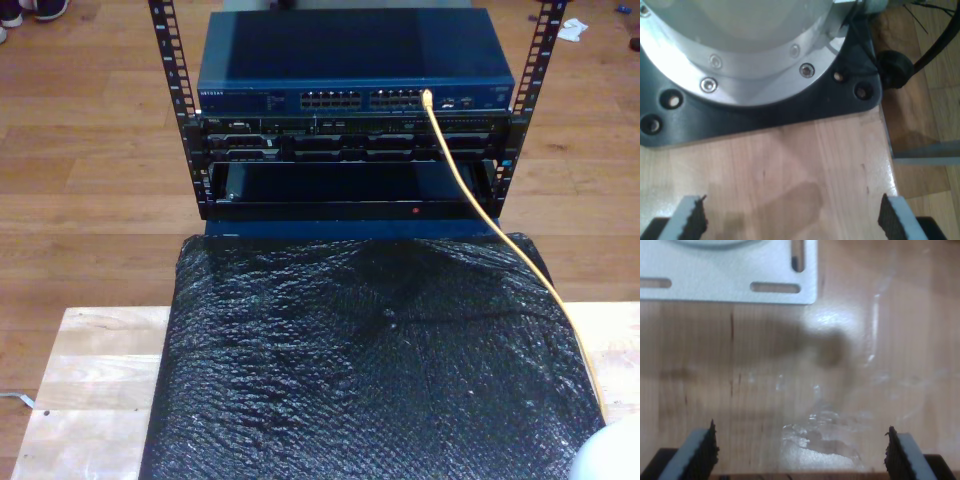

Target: Grab the cable and plug it in

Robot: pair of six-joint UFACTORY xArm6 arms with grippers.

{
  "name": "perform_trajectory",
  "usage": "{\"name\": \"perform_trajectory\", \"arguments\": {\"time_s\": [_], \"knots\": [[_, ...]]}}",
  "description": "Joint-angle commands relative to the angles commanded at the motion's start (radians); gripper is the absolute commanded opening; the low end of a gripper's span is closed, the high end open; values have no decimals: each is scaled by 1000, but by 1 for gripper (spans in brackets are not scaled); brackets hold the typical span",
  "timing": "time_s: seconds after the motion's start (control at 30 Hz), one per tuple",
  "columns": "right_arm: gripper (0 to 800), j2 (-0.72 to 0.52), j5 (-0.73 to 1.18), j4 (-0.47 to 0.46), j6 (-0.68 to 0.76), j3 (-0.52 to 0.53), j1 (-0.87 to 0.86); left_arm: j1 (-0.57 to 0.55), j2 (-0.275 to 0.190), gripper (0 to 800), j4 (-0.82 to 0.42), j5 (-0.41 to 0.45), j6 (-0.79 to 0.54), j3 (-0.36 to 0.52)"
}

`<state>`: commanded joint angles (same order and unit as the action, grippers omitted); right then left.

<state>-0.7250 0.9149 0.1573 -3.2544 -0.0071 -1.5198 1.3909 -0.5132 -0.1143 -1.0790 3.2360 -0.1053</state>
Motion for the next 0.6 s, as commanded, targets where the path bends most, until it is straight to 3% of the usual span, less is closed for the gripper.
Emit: {"name": "perform_trajectory", "arguments": {"time_s": [0.6], "knots": [[798,6,-38,8,-2,37,-57,0,0,800,0,0,0,0]]}}
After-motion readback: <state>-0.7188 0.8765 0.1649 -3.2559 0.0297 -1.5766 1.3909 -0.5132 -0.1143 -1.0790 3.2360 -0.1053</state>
